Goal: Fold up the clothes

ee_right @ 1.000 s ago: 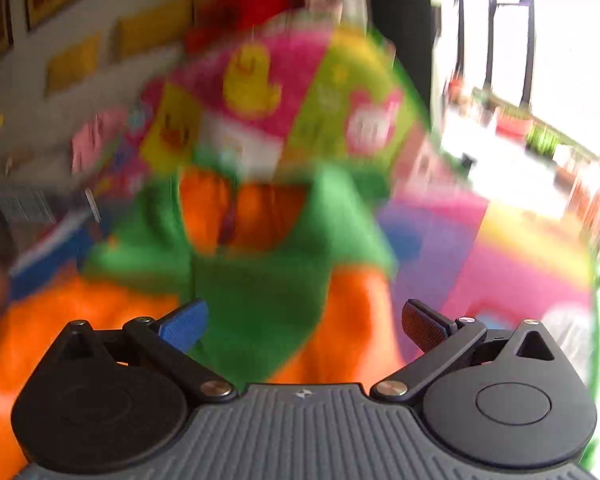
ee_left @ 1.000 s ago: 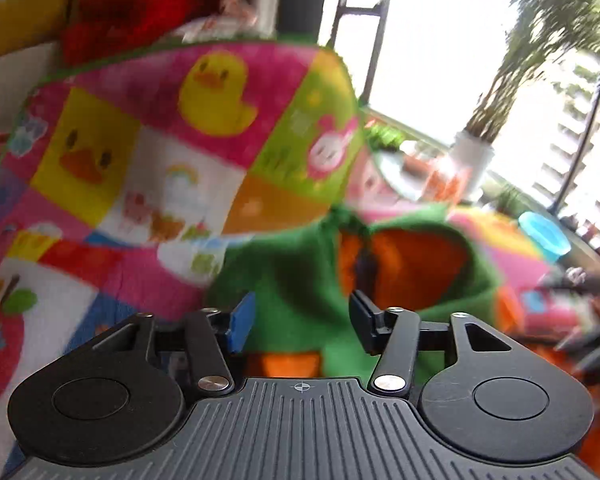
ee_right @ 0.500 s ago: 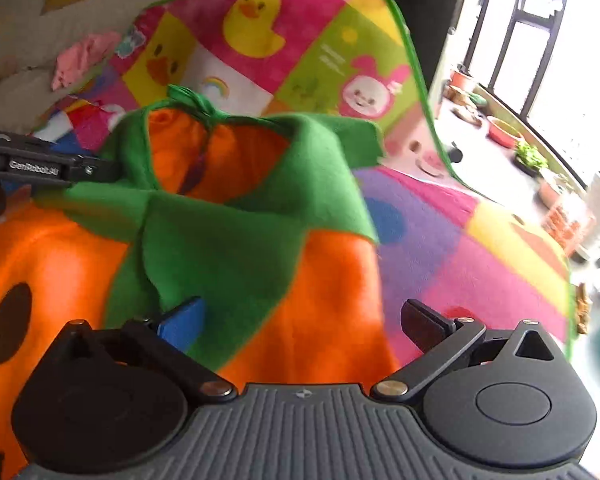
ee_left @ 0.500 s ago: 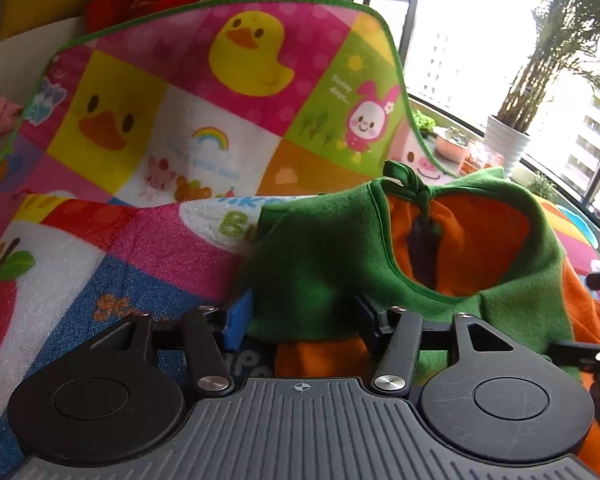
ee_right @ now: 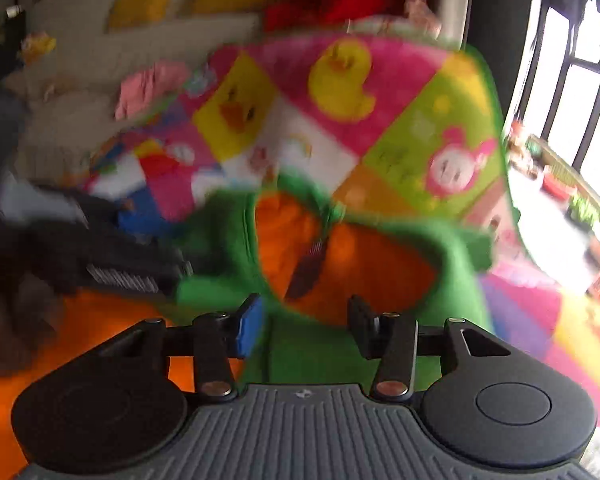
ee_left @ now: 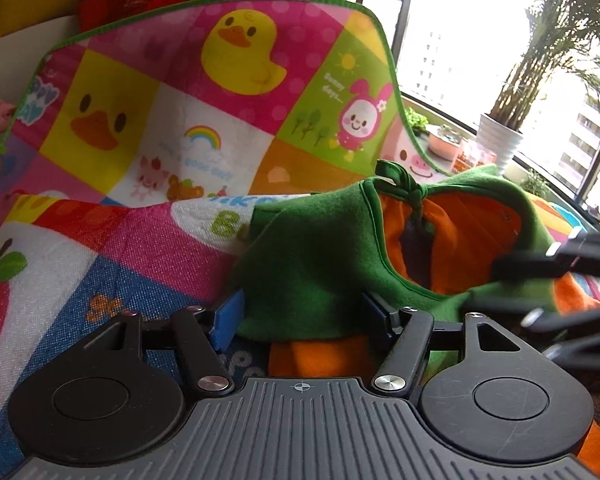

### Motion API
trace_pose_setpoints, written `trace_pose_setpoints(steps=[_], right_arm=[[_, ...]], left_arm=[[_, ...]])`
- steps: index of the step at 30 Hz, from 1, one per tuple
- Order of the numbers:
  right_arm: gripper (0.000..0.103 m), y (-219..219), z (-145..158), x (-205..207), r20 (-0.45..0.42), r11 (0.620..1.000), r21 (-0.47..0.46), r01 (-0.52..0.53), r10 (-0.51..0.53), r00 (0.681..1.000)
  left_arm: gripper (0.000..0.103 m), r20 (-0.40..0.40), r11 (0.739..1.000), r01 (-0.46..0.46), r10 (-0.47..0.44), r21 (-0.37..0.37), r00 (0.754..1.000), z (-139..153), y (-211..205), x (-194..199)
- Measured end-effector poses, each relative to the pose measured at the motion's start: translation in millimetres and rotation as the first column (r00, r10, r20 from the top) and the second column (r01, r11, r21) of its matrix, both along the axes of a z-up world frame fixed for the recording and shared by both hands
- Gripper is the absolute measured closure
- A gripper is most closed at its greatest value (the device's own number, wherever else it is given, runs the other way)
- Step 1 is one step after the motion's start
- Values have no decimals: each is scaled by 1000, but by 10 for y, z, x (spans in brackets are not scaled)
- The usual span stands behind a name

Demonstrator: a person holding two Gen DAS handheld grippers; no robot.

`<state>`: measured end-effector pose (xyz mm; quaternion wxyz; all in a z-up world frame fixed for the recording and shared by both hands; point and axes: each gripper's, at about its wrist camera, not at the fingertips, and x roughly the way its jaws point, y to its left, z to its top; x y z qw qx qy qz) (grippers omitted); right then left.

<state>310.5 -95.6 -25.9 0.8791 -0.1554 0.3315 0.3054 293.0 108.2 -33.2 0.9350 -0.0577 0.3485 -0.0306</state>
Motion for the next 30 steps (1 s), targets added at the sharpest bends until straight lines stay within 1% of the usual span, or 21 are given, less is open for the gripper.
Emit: trace_pose_setpoints(steps=[1, 3, 4, 6, 9, 11, 12, 13, 15, 16, 17, 19, 20, 21, 23, 24, 25, 26, 28, 30], right_arm=[[58, -2, -52, 20, -24, 1000, -25, 3, -3, 1000], [58, -98, -47, -70, -6, 999, -42, -21, 20, 1000], [58, -148, -7, -126, 16, 998, -66, -18, 19, 1000], [57, -311, 84, -222, 61, 997, -78, 1, 4, 998], [58, -532, 204, -281, 110, 996, -70, 50, -42, 993], [62, -641, 262, -239, 131, 995, -47, 93, -86, 988], [62, -688, 292, -203, 137, 993, -33, 113, -107, 985], [62, -708, 313, -120, 129, 991, -12, 131, -128, 983], [62, -725, 328, 75, 91, 985, 40, 166, -169, 981], [63, -687, 295, 155, 68, 985, 51, 166, -169, 983], [70, -648, 261, 234, 45, 984, 62, 165, -168, 985], [78, -537, 201, 367, 15, 985, 77, 154, -156, 988], [78, -453, 189, 419, 23, 986, 82, 144, -146, 989], [78, -362, 175, 482, 48, 987, 74, 142, -146, 988], [78, -230, 133, 641, 87, 985, 44, 165, -168, 982], [78, -202, 98, 742, 69, 984, 30, 178, -180, 981], [77, -185, 58, 826, 48, 981, 18, 191, -191, 980], [72, -193, 48, 858, 44, 980, 5, 198, -198, 979], [70, -251, 182, 747, 78, 984, 33, 175, -177, 981], [69, -308, 317, 636, 113, 987, 61, 149, -155, 981]], left_arm=[[34, -2, 1000, 4, -4, 0, 1000, 2, 8, 4], [34, -10, 1000, 5, -5, 1, 1000, 11, 18, 20], [35, -18, 1000, -5, 5, 2, 1000, 29, 20, 35], [36, -33, 999, -33, 33, -13, 999, 99, 29, 50], [40, -1, 995, 1, -1, -103, 1000, 267, 64, 7], [42, 5, 990, 35, -35, -138, 999, 350, 38, -3], [42, 0, 987, 52, -52, -150, 999, 365, 17, 12], [42, -8, 988, 59, -61, -145, 998, 357, -12, 40], [47, -25, 989, 72, -76, -129, 997, 331, -73, 101], [55, -34, 993, 69, -73, -99, 997, 292, -106, 151], [65, -39, 995, 66, -69, -71, 997, 257, -113, 211], [74, -49, 998, 59, -60, -14, 997, 186, -128, 331], [75, -50, 998, 53, -52, 18, 997, 159, -127, 391], [75, -44, 998, 36, -34, 52, 998, 157, -101, 443], [74, -46, 997, 1, 2, 79, 999, 161, -12, 512], [73, -47, 996, -16, 20, 93, 999, 163, 33, 547], [68, -46, 995, -31, 36, 98, 998, 172, 80, 559], [66, -44, 996, -42, 46, 80, 998, 197, 133, 513], [65, -39, 997, -63, 65, 41, 997, 247, 238, 421], [61, -34, 997, -76, 75, -24, 997, 301, 339, 341]])
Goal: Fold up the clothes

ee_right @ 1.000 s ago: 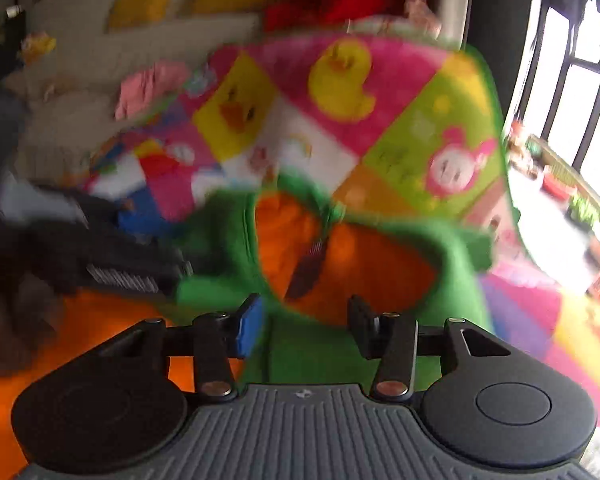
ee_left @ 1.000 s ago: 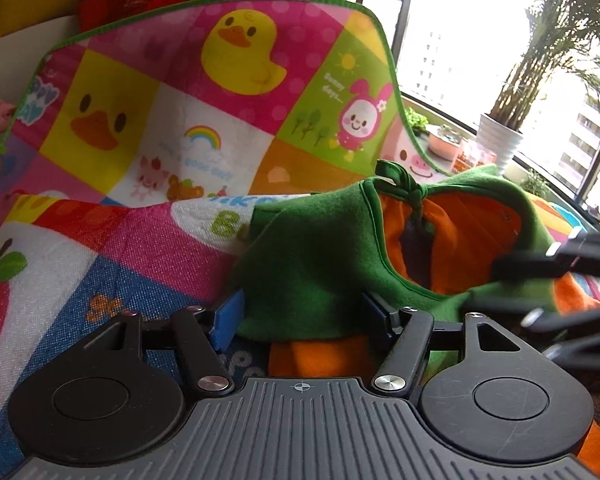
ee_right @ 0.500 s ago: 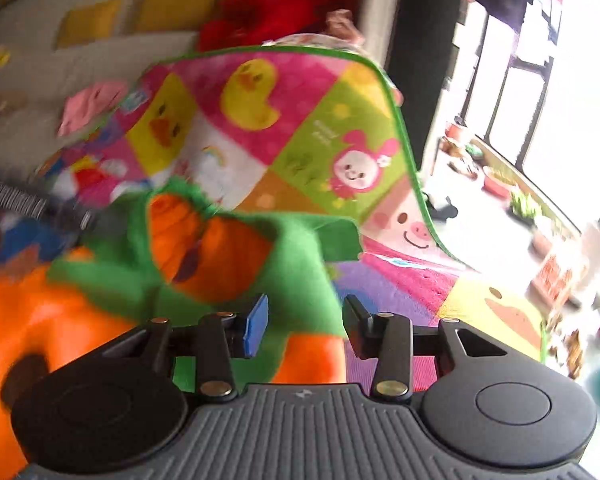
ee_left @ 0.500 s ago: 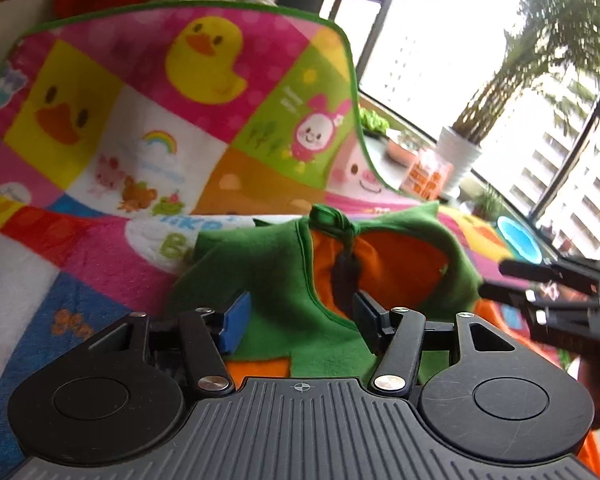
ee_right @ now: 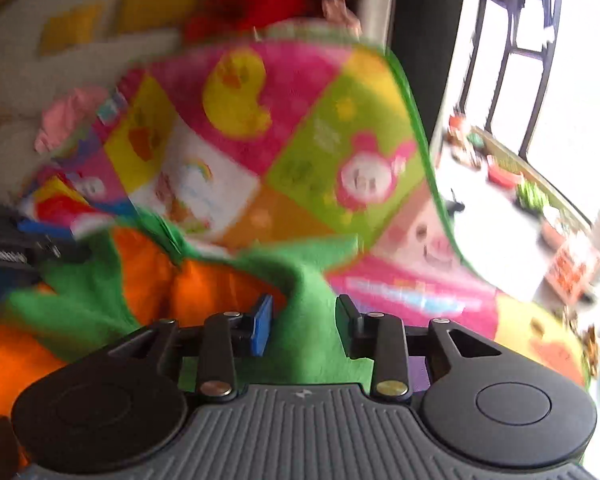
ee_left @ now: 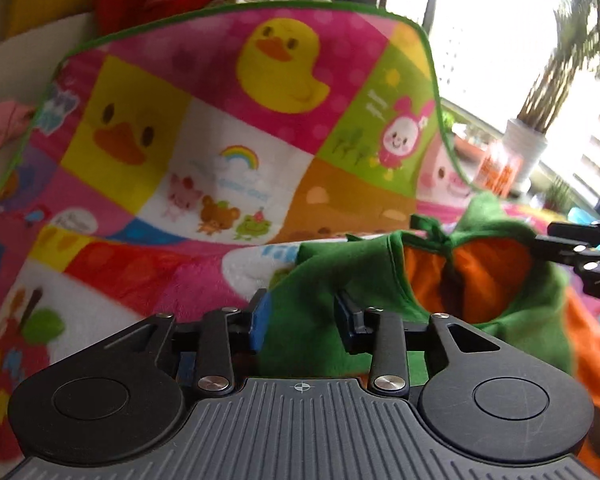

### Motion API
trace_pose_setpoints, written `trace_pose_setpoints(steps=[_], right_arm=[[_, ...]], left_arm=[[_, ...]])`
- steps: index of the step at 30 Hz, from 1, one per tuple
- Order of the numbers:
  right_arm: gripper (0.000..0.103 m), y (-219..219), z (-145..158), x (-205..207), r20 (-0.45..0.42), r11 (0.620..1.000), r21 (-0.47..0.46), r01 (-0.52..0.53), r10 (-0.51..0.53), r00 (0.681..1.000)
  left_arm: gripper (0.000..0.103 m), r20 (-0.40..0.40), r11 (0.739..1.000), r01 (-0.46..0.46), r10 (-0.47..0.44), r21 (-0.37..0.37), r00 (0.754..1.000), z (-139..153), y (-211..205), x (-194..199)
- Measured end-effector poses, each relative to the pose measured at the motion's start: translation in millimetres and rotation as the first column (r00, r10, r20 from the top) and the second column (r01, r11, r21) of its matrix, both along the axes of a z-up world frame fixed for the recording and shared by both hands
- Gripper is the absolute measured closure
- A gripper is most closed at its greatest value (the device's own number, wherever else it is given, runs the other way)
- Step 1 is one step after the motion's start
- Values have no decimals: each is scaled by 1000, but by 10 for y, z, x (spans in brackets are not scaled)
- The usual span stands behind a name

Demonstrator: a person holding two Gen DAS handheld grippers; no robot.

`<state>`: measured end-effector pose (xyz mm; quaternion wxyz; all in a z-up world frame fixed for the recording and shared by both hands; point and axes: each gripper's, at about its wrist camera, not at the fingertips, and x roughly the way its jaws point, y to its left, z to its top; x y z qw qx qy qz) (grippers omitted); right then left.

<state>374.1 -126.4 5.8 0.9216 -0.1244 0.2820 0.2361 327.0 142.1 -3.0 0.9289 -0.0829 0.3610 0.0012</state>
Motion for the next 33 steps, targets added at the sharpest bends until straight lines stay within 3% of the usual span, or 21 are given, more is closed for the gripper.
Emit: trace_pose_setpoints(steps=[3, 5, 9, 11, 13, 15, 16, 17, 19, 22, 27, 30, 33], right_arm=[[57, 63, 206, -89, 50, 996, 9, -84, 84, 995], [54, 260, 197, -70, 56, 984, -39, -174, 176, 983], [54, 729, -77, 10, 47, 938, -220, -267, 284, 958], [54, 860, -250, 75, 36, 909, -312, -277, 303, 952], [54, 915, -367, 153, 16, 897, -339, -284, 308, 951], [57, 958, -413, 179, 12, 901, -322, -289, 309, 951], [70, 953, -389, 172, -5, 908, -298, -295, 308, 951], [76, 938, -367, 158, -9, 918, -270, -290, 299, 954], [80, 852, -254, 25, 25, 929, -237, -284, 298, 954], [82, 629, -4, -304, 88, 937, -204, -283, 306, 948], [83, 379, 228, -958, 117, 921, -235, -310, 344, 932], [83, 299, 194, -1316, 85, 911, -254, -325, 355, 931], [80, 189, 98, -1562, 26, 913, -224, -340, 355, 935]], left_arm=[[57, 12, 997, -28, 29, -69, 1000, 58, 76, -28], [52, 20, 996, -27, 29, -85, 999, 91, 70, -48], [45, 27, 996, 3, 0, -91, 1000, 156, 69, -252], [35, 32, 995, 13, -10, -102, 999, 191, 105, -376], [31, 39, 993, 16, -12, -113, 999, 223, 142, -472], [31, 43, 992, 11, -6, -127, 999, 261, 165, -538], [31, 48, 990, 8, -2, -139, 999, 293, 176, -572], [31, 54, 989, 7, 1, -150, 999, 331, 187, -609], [29, 81, 986, 12, 2, -167, 997, 443, 198, -704], [20, 143, 987, 12, 11, -158, 990, 647, 172, -862], [17, 204, 987, 38, -5, -159, 979, 883, 9, -1034], [15, 197, 990, 65, -39, -125, 980, 871, -156, -1087], [15, 127, 996, 72, -65, -58, 990, 650, -300, -1102]])
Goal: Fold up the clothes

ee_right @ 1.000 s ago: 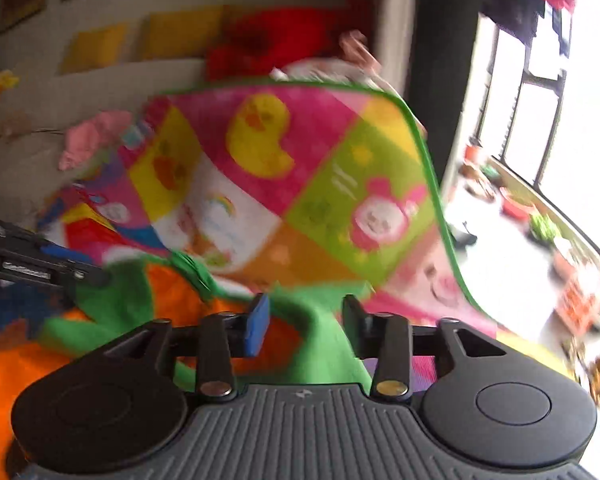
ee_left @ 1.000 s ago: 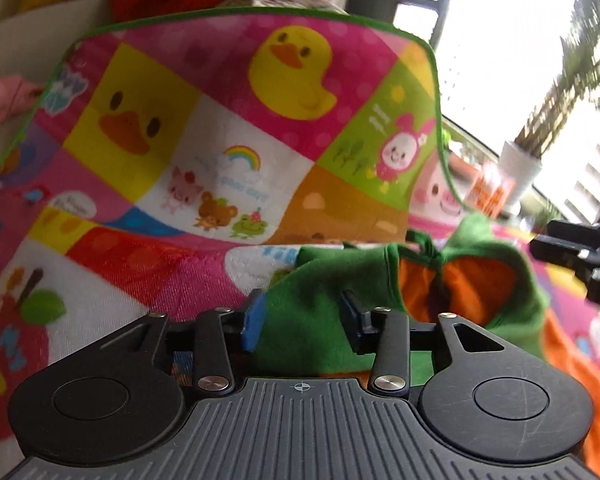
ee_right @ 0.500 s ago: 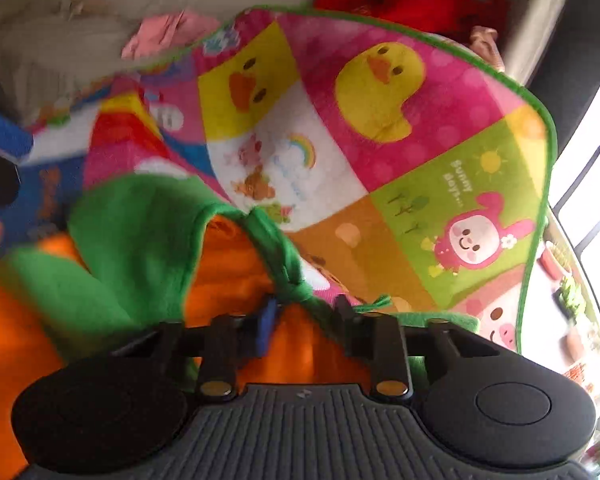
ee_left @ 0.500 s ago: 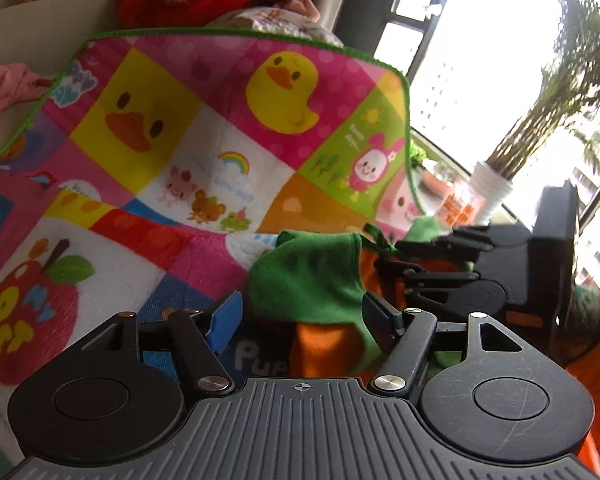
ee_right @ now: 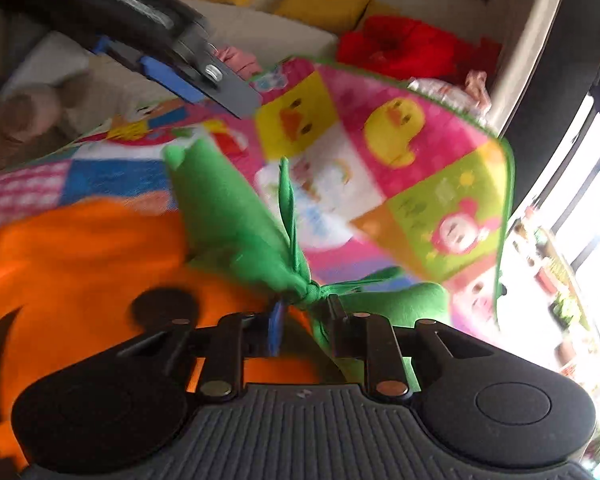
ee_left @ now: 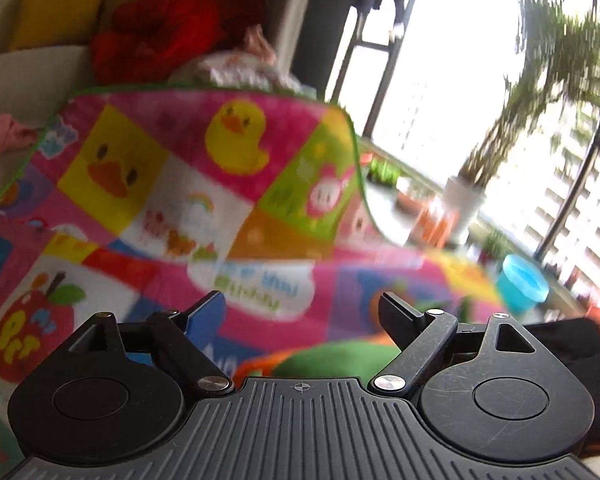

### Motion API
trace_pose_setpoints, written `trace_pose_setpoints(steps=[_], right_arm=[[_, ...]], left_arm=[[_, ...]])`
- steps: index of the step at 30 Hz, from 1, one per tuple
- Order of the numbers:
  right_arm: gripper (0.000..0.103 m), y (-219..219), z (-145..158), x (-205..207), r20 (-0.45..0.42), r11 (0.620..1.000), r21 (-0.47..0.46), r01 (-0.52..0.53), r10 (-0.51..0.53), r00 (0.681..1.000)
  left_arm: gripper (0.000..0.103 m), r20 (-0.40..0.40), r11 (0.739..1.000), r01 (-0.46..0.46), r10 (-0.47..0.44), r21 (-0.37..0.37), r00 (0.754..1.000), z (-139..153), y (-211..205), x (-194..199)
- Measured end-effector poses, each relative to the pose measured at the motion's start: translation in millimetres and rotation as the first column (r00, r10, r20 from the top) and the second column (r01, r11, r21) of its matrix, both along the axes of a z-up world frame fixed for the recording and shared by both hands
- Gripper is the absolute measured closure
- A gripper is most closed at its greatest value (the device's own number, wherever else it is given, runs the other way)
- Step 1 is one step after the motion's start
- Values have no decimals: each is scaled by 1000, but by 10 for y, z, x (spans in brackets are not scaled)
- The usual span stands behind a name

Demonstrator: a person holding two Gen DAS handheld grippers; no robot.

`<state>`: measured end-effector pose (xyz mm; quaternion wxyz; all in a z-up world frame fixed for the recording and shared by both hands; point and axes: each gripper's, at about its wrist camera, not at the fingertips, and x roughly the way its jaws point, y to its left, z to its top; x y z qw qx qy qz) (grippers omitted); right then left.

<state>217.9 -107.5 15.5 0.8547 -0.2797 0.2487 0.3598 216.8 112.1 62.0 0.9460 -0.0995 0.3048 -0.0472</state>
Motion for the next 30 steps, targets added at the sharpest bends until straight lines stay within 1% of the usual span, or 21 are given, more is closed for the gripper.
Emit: trace_pose_setpoints(steps=[2, 4, 5, 7, 10, 11, 13, 14, 17, 18, 19, 21, 23, 25, 27, 28, 30], right_arm=[[80, -144, 14, -112, -49, 999, 48, -9, 11, 999], [77, -284, 97, -206, -57, 996, 90, -12, 17, 998], [75, -337, 155, -228, -44, 994, 111, -5, 10, 999], [75, -435, 278, -212, -13, 986, 161, 31, -30, 999], [74, -521, 402, -59, 14, 966, 237, 104, -110, 994], [74, -517, 391, 5, 19, 962, 246, 119, -128, 992], [74, -481, 252, 179, -2, 961, 229, 152, -156, 988], [74, -474, 129, 270, -31, 964, 196, 178, -175, 984], [74, -485, -247, 491, -125, 965, 92, 245, -233, 964], [74, -518, -362, 496, -159, 964, 69, 256, -243, 957], [74, -558, -459, 458, -173, 964, 62, 260, -246, 954], [74, -603, -493, 319, -133, 969, 62, 241, -231, 964], [74, -604, -445, 245, -142, 970, 55, 235, -225, 964], [74, -623, -363, 165, -138, 974, 56, 220, -211, 968], [74, -669, -216, 97, -100, 974, 94, 204, -195, 976], [74, -686, -144, 96, -90, 970, 124, 207, -197, 976], [74, -707, -44, 109, -86, 963, 174, 206, -194, 977]], left_arm=[[17, -55, 998, 7, -4, 57, 998, -184, -65, -12], [17, -116, 993, 7, 7, 118, 993, -379, -88, -15], [17, -140, 990, 7, 13, 143, 990, -466, -88, -16], [18, -173, 982, 7, 26, 187, 985, -607, -82, -13], [18, -187, 979, 5, 34, 205, 982, -664, -73, 5], [18, -186, 978, 4, 36, 208, 982, -650, -70, 3], [18, -176, 979, 0, 36, 203, 984, -572, -48, -22], [19, -167, 982, 0, 31, 188, 986, -510, -43, -52], [19, -134, 996, 14, -3, 84, 991, -324, 27, -141], [19, -126, 999, 18, -11, 49, 992, -274, 51, -157], [21, -125, 1000, 16, -14, 19, 992, -247, 62, -148], [25, -130, 999, 19, -24, -33, 991, -221, 51, -99], [31, -131, 995, 55, -65, -79, 989, -221, -34, -49], [32, -127, 988, 125, -135, -87, 983, -239, -188, -46], [31, -133, 981, 191, -195, -44, 972, -292, -347, -69], [31, -148, 979, 204, -204, -14, 968, -351, -406, -72], [31, -196, 980, 197, -189, 19, 962, -498, -441, -40]])
